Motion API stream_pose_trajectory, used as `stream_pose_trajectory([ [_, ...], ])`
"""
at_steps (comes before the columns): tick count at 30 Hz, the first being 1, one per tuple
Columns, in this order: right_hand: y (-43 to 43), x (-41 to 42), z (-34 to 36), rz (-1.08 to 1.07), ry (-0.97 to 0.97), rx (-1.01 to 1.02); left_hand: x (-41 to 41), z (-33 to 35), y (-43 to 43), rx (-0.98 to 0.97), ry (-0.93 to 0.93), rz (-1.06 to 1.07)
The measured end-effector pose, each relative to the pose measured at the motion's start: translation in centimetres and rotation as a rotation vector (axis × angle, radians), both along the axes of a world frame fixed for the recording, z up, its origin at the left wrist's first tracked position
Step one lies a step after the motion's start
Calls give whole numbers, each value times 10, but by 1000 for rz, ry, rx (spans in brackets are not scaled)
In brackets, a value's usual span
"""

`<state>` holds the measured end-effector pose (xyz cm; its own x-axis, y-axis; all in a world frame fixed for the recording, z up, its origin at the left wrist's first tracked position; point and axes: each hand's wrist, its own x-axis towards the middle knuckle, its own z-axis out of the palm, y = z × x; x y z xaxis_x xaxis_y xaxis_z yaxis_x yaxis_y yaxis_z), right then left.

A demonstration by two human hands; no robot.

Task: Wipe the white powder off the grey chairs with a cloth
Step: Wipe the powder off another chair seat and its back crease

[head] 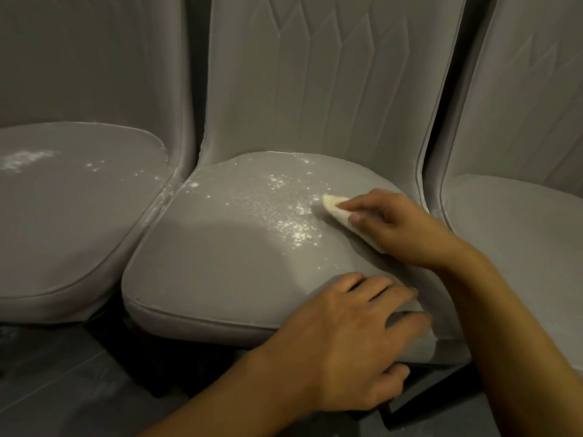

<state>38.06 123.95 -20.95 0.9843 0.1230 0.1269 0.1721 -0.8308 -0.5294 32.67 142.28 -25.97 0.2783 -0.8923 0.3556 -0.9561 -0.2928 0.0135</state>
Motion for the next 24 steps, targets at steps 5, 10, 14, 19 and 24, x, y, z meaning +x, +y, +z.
stream_pose_trajectory([
  [5, 11, -4, -13, 199, 68, 3, 14, 13, 38, -118, 10, -32],
  [10, 8, -25, 7, 411, 320, 56, 37, 14, 80, -156, -58, 59],
  [14, 0, -20, -6, 216, 64, 15, 48, 9, 106, -123, -35, 66],
  [19, 9, -23, -11, 305, 132, -17, 52, -1, 127, -142, 49, 86],
  [24, 14, -23, 13, 374, 274, 60, 52, 3, 120, -157, 120, 110],
])
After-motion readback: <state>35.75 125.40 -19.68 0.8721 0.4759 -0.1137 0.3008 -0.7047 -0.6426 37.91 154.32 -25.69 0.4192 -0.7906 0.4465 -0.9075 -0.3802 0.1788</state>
